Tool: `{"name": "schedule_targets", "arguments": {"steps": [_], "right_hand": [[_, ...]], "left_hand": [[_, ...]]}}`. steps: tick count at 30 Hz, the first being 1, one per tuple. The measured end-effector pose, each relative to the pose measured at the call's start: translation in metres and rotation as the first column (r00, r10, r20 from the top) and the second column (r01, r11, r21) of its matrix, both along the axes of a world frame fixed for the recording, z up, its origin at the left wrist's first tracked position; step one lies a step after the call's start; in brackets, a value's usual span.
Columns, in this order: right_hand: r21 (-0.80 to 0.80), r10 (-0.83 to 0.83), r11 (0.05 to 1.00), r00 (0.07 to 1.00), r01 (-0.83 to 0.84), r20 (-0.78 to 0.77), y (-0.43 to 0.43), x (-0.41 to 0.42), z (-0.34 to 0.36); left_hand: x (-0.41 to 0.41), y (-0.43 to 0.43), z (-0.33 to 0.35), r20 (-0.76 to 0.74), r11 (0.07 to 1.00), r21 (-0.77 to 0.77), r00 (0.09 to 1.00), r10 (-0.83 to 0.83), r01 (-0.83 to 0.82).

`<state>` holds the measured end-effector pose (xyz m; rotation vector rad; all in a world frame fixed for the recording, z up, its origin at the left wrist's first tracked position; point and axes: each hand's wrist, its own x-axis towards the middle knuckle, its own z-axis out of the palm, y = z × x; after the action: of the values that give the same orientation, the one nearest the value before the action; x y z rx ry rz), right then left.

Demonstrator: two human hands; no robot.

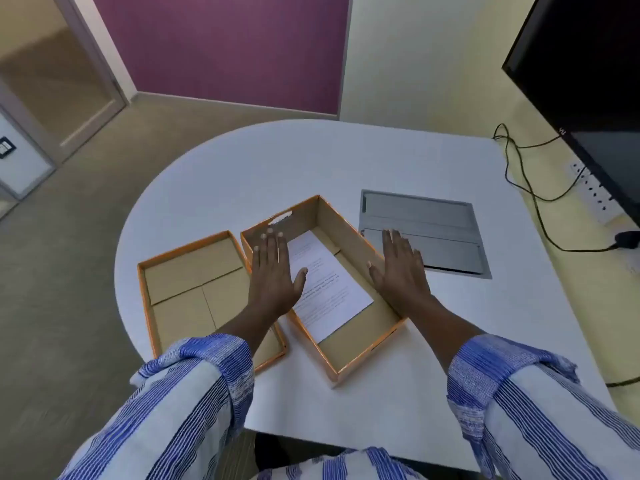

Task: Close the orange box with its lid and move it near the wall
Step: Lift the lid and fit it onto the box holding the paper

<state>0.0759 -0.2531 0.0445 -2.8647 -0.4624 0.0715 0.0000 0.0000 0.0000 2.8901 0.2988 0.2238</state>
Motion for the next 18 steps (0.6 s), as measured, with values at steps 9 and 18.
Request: {"name": "schedule_targets", "arguments": {"steps": [9, 18], "right_hand": [[-0.005, -0.155, 0.988, 0.966, 0.158, -0.208, -0.015, -0.017, -0.025], [0.025, -0.234, 0.969, 0.948, 0.245, -0.218, -0.031, -0.012, -0.029]], "left_hand": [[-0.027, -0.016, -0.022, -0.143, 0.805, -0.501, 0.948, 0.286, -0.318], [-0.021, -0.023, -0.022, -0.313, 0.478, -0.725, 0.855, 0.414, -0.497]]}}
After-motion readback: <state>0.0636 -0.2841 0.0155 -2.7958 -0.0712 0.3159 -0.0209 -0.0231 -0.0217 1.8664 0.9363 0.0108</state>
